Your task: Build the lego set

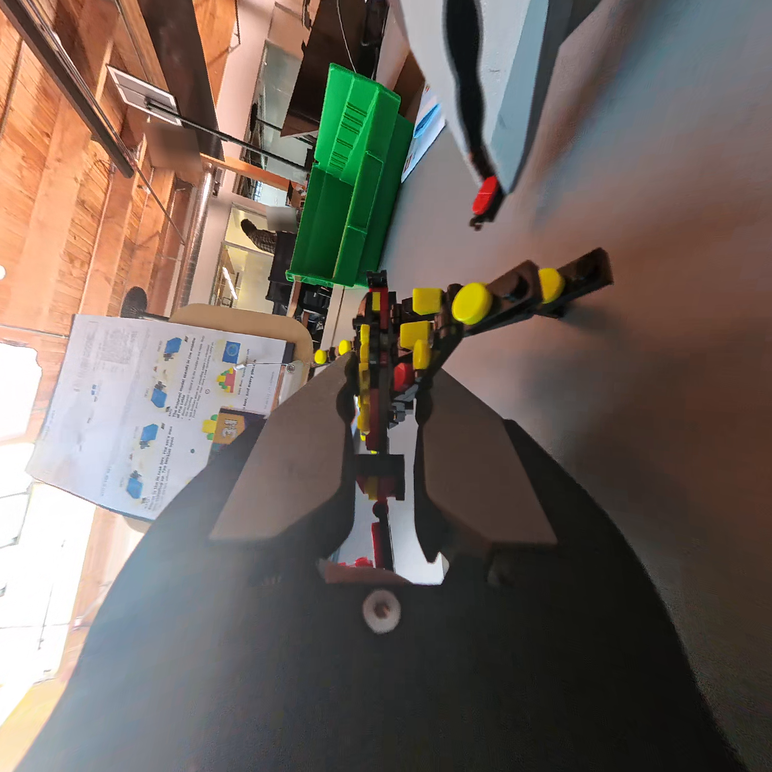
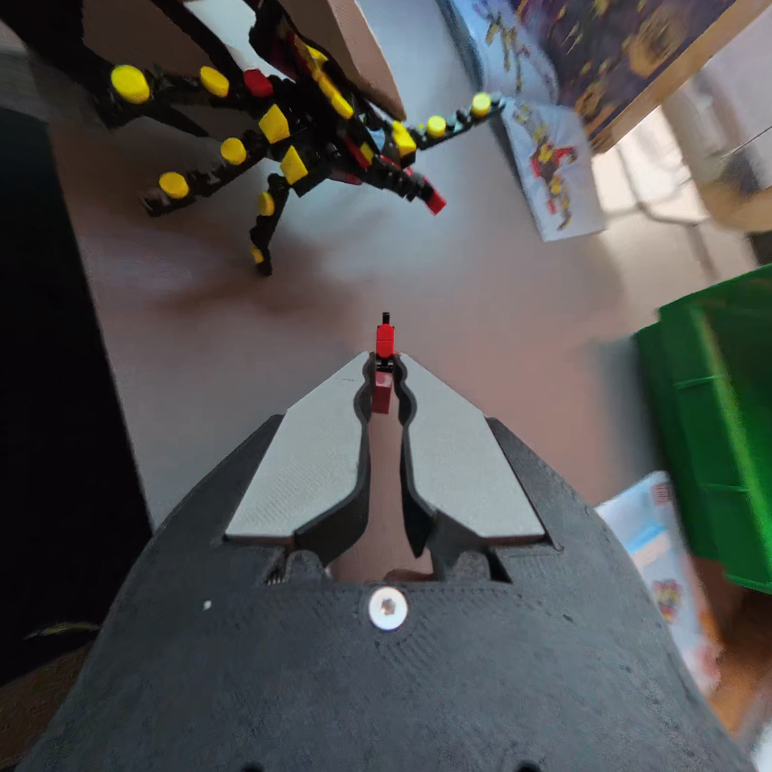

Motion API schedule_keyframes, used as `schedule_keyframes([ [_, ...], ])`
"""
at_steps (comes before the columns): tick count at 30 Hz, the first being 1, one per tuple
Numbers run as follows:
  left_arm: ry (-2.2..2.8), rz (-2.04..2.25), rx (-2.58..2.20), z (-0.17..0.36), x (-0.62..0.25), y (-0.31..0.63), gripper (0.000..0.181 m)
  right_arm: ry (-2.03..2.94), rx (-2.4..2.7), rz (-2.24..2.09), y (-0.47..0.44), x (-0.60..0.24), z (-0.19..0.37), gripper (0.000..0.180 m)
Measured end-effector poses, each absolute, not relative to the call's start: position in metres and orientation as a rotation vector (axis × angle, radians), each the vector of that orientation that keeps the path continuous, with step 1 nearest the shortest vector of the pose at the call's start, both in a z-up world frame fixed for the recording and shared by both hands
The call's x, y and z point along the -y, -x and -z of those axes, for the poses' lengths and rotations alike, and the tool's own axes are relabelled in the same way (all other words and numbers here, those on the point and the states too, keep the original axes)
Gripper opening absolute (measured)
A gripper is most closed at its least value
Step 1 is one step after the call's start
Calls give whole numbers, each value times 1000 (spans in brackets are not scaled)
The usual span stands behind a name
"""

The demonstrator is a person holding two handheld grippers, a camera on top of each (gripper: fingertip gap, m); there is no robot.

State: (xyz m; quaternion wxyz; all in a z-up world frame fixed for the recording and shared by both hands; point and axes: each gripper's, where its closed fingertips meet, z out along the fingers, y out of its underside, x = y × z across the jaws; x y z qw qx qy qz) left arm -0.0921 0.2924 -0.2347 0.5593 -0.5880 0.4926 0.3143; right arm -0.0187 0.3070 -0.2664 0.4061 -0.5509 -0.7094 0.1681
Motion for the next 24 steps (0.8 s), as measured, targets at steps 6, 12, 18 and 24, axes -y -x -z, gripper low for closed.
schedule_keyframes([
  [6, 1561, -552, -1209, 247, -291, 88, 23, 752, 1641, 270, 23, -311, 209, 4],
  [12, 1692, -387, -1325, 248, -281, 79, 23, 623, 1723, 490, 28, -298, 213, 4],
  [18, 1666, -486, -1332, 242, -286, 90, 23, 780, 1833, 381, 29, -302, 237, 4],
  [24, 1688, -466, -1301, 243, -286, 99, 23, 1153, 1985, -13, 28, -303, 271, 4],
])
